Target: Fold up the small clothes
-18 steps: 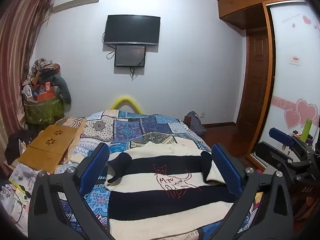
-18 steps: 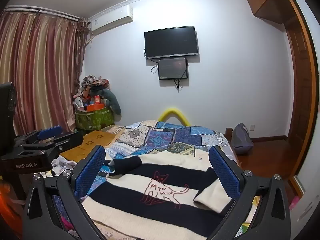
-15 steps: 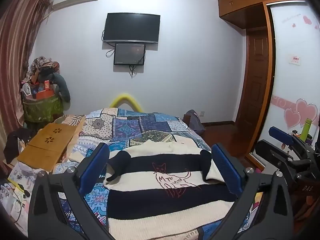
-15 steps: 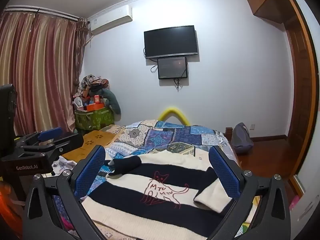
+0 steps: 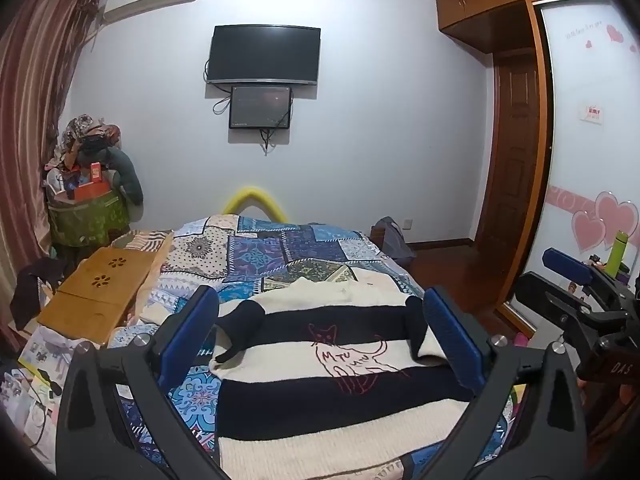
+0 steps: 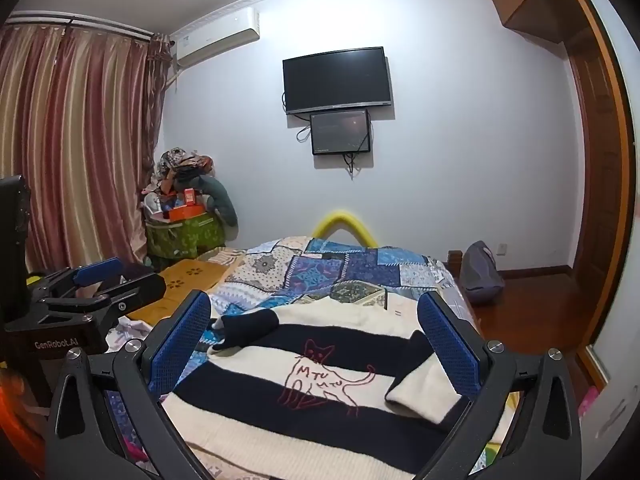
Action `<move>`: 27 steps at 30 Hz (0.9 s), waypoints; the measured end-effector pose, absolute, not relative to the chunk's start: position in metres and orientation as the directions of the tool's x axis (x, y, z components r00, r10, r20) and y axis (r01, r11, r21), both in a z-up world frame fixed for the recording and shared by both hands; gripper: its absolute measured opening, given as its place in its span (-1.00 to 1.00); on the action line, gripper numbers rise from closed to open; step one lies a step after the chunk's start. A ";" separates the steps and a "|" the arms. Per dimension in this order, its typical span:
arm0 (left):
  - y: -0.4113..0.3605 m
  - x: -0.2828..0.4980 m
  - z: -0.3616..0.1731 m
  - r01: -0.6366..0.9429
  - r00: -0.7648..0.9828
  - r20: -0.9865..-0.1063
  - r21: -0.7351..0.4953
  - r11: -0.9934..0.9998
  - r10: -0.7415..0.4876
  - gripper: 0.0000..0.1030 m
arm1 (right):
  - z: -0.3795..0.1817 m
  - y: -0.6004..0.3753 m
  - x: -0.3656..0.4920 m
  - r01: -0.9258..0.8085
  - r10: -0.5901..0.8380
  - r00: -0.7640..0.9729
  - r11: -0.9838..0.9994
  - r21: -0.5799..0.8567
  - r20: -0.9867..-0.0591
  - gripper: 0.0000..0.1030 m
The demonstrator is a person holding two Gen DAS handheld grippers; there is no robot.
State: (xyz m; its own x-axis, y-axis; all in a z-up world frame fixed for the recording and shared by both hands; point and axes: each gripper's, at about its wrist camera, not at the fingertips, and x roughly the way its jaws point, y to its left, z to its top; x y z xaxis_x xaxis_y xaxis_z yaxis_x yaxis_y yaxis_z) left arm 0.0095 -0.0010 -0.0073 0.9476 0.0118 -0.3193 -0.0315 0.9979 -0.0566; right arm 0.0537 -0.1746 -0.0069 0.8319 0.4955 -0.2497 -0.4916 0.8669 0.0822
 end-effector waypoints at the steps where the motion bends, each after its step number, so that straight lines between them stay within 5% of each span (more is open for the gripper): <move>1: -0.001 0.010 -0.008 -0.031 0.947 -0.320 -0.056 0.998 0.012 1.00 | -0.007 -0.174 0.053 -0.491 0.494 0.833 0.868 0.081 -0.248 0.99; 27: -0.001 0.007 -0.003 -0.027 0.951 -0.309 -0.064 0.998 0.006 1.00 | -0.011 -0.177 0.055 -0.463 0.469 0.846 0.882 0.085 -0.253 0.99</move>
